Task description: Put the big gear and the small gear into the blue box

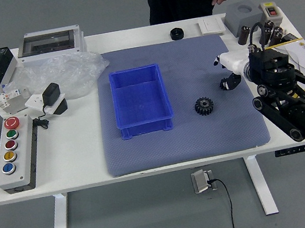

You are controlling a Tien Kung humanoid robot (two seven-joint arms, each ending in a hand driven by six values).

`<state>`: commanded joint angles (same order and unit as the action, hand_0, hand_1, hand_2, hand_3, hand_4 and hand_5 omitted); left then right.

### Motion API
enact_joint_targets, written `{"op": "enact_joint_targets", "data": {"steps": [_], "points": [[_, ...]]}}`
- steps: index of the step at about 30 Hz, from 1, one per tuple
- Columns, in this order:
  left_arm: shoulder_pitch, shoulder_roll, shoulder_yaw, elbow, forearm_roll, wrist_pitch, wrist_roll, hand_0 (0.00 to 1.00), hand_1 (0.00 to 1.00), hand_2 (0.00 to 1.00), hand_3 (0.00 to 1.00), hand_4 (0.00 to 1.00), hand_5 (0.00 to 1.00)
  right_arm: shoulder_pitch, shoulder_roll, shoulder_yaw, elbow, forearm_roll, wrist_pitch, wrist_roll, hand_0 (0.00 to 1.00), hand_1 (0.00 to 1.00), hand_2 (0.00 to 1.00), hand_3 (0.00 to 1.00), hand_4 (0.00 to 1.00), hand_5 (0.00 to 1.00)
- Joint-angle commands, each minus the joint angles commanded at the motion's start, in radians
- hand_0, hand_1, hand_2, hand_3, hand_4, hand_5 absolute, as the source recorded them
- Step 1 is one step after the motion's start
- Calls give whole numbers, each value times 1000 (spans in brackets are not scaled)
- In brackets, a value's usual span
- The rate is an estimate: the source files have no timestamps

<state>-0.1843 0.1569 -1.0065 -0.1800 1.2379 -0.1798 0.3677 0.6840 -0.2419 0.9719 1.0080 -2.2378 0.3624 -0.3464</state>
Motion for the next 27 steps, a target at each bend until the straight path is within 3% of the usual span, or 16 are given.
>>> {"op": "enact_joint_targets", "data": {"steps": [27], "points": [[-3, -14, 6, 0, -5, -1, -1, 827, 789, 781, 760, 663, 365, -9, 15, -21, -116, -25, -102, 55, 734, 698, 780, 820, 628, 112]]}}
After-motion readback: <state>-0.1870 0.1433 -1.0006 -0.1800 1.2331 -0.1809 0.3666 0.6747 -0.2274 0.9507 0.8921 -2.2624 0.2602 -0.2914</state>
